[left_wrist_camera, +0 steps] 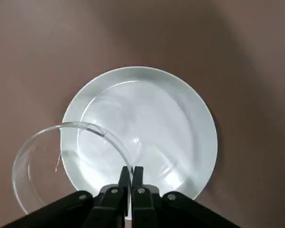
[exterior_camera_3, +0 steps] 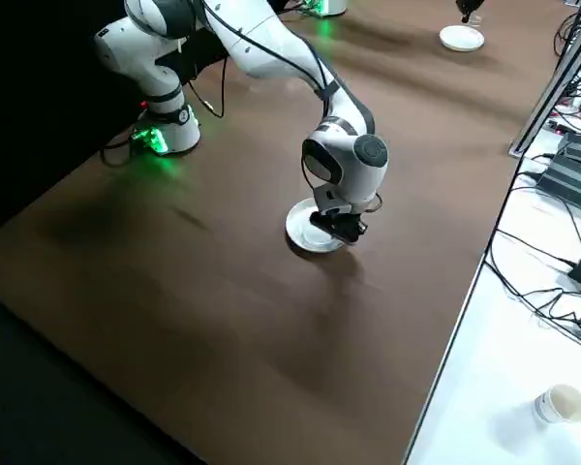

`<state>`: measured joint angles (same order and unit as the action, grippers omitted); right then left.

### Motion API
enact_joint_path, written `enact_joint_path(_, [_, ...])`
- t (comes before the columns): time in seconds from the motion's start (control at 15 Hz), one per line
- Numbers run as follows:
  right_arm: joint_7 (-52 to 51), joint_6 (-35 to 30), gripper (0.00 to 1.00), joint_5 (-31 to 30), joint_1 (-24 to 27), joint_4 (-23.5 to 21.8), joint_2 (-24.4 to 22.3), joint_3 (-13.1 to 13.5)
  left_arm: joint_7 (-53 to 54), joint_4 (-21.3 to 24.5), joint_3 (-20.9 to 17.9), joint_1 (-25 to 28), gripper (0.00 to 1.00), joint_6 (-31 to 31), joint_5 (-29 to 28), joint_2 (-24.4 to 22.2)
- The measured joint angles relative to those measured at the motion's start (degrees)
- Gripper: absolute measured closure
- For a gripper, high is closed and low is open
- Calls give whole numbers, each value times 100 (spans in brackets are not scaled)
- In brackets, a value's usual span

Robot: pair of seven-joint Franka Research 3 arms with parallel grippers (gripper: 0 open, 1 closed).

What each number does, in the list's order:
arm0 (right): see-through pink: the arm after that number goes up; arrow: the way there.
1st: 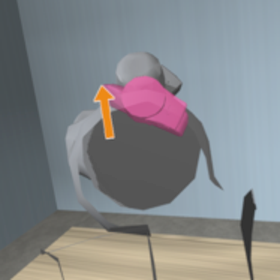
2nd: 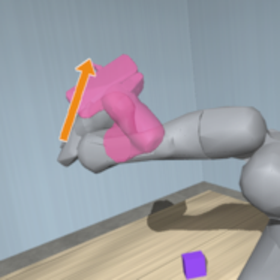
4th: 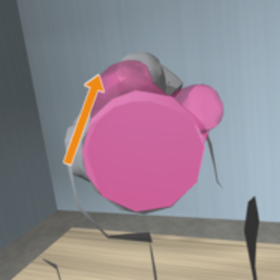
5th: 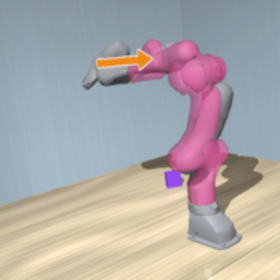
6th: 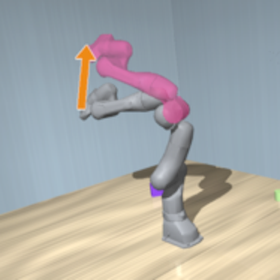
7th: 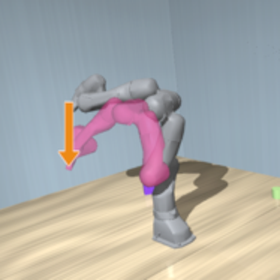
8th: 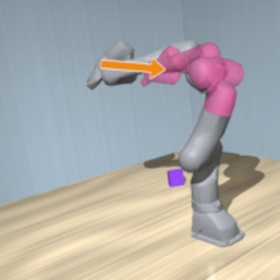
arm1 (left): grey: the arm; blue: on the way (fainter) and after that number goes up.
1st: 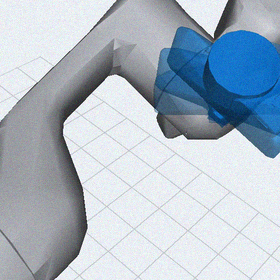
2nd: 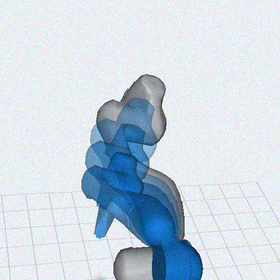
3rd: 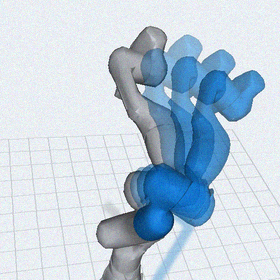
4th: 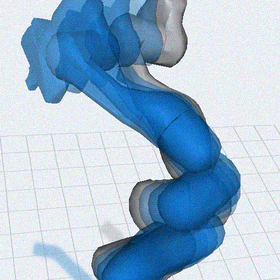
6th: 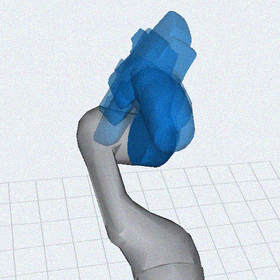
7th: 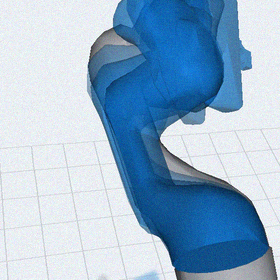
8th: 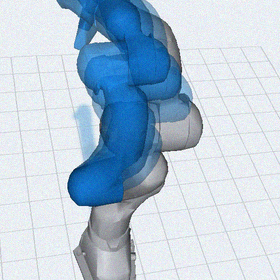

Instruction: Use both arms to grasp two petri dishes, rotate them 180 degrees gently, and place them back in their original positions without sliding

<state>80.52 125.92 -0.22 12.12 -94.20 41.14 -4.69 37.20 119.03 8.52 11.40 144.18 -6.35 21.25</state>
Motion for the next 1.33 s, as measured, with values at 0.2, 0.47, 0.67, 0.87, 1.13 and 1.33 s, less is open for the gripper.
enact_joint_path(0.2, [-14,5,97,1,3,27,-2,0,-1509,-2,104,-17,96,-41,0,0])
enact_joint_path(0.47, [-44,6,97,1,0,82,-29,-16,-3058,-34,173,-36,96,-44,1,1])
enact_joint_path(0.67, [-125,-134,97,1,-3,203,-171,-52,-4500,-139,214,-52,96,-63,2,57])
enact_joint_path(0.87, [-568,-947,97,2,-11,595,-360,-129,-6300,-386,219,-128,96,-66,4,315])
enact_joint_path(1.13, [-1734,-1360,97,2,-20,850,-527,-142,-8402,-770,220,-138,96,-66,4,632])
enact_joint_path(1.33, [-2821,-1386,97,2,-16,876,-646,-134,-9590,-913,220,-135,96,-68,7,762])
